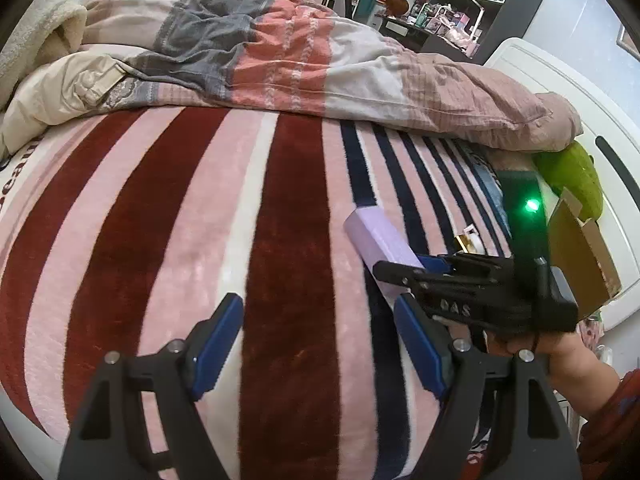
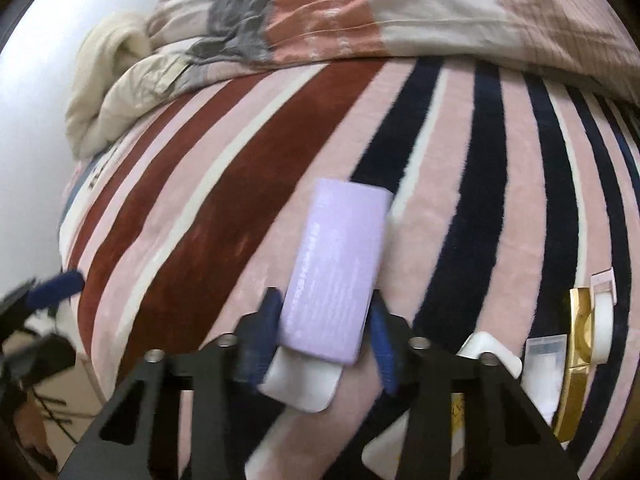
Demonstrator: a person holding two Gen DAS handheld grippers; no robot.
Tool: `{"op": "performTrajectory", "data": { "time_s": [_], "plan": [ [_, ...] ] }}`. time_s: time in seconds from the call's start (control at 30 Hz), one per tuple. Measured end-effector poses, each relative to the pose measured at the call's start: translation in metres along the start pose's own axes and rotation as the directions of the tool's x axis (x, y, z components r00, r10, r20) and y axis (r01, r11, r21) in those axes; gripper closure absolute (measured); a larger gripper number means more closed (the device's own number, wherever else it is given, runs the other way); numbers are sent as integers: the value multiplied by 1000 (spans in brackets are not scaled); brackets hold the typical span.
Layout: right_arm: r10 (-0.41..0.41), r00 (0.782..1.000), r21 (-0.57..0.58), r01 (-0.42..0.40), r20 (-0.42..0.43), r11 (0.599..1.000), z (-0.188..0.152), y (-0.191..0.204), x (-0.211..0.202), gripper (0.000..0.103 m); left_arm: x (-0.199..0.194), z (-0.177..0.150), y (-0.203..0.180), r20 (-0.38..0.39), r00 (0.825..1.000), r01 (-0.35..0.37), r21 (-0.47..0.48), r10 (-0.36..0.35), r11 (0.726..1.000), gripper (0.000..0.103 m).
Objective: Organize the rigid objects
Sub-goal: 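Return the right tool and grasp the lilac box, then carry the lilac box into the cardboard box and open the right tool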
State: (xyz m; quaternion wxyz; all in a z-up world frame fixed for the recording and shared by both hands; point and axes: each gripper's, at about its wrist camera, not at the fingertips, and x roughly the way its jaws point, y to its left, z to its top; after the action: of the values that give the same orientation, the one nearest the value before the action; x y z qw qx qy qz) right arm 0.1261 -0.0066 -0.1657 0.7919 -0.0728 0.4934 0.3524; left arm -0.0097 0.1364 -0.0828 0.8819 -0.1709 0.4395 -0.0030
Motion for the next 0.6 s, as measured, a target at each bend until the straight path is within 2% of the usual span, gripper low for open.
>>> {"op": "performTrajectory", "data": {
  "time_s": [0.1, 0.27, 0.43, 0.5, 0.57, 0.6],
  "plan": [
    [6, 999, -80, -4, 31, 997, -5, 9, -21, 71, -5, 5, -11, 9, 1000, 22, 9, -22, 1000, 28],
    [74, 996, -199, -62, 54, 978, -10, 23, -79, 71, -18, 20, -44, 39, 994, 99, 27, -100, 995, 28],
    [151, 987, -288, -127, 62, 949, -21, 27, -145, 71, -26, 41, -100, 57, 977, 202, 83, -207, 976, 28],
    [174, 983, -291, -149, 61, 945, -25, 20, -166, 71, -25, 49, -124, 54, 970, 229, 112, -236, 967, 28],
    [189, 979, -283, -159, 81, 946, -30, 6, -188, 71, -23, 55, -148, 49, 959, 270, 135, -279, 953, 31],
    [187, 978, -277, -154, 97, 948, -33, -4, -200, 71, -21, 59, -162, 42, 951, 296, 147, -305, 944, 40]
  ]
}}
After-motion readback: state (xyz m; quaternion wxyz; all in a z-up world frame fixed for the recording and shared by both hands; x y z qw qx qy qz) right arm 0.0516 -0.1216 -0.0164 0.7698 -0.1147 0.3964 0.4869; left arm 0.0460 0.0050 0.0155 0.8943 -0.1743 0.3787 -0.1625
